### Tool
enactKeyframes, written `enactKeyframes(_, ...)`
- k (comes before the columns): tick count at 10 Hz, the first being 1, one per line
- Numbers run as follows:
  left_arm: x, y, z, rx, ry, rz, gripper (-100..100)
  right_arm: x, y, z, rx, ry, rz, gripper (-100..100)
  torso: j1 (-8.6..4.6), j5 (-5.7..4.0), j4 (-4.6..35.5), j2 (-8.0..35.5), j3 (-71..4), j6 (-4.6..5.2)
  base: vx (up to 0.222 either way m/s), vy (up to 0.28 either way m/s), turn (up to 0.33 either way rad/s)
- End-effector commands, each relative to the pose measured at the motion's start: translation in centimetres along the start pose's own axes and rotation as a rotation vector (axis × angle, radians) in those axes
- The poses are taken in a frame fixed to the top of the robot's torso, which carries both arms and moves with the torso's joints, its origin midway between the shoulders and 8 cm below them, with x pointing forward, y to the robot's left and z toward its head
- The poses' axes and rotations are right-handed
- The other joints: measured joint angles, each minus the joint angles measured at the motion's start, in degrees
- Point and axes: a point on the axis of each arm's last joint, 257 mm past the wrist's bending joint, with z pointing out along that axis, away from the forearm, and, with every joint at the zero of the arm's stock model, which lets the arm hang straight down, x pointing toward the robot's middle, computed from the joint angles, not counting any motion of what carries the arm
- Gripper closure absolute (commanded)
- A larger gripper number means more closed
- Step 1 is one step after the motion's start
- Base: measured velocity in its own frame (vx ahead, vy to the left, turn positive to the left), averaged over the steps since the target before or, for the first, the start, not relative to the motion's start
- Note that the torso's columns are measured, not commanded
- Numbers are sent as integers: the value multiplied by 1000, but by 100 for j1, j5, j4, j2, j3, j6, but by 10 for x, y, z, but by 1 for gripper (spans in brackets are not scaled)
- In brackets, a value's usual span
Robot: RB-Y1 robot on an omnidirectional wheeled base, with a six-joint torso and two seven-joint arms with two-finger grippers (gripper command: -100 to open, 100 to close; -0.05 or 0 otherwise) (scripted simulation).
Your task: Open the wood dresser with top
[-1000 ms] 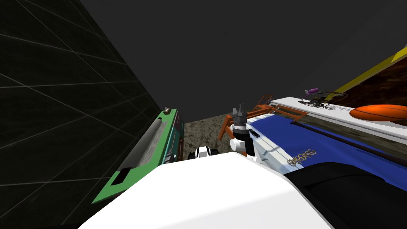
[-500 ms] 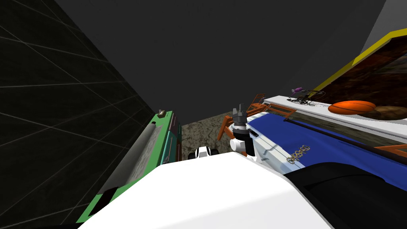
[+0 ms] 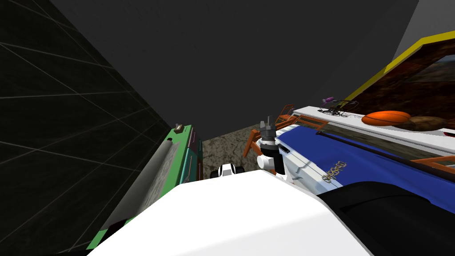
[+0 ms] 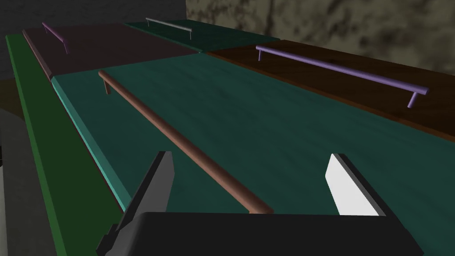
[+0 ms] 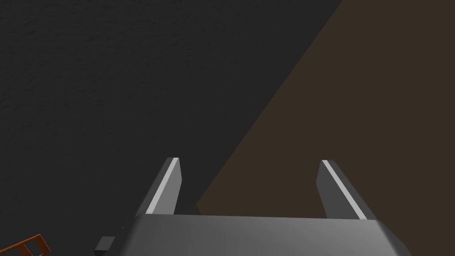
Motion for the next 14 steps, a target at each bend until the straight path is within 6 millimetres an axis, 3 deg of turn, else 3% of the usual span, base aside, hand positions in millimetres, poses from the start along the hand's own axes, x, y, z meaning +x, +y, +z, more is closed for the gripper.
enactKeyframes(1,3,0,3,1,-1,-1,-100,0,0,0,0,0,0,0,0,0,-1,-5,-3,0,1,10,-4)
enactKeyframes(2,-3,-1,-3,0,0,1,100,0,0,0,0,0,0,0,-3,-1,-2,-7,-3,0,0,-27,0)
enactKeyframes(5,-8,-2,-13,-1,3,2,100,0,0,0,0,0,0,0,-19,-14,-14,18,-7,-28,0,-32,4)
enactKeyframes(12,0,-2,-4,5,3,0,100,0,0,0,0,0,0,0,-3,-1,-5,-16,-12,0,46,-120,4)
enactKeyframes(13,-8,-2,-12,0,1,3,-100,0,0,0,0,0,0,0,29,6,-1,2,-2,-1,7,32,18)
enactKeyframes(14,-13,-2,-17,-5,0,5,-100,0,0,0,0,0,0,0,48,12,4,15,7,-1,-19,97,20)
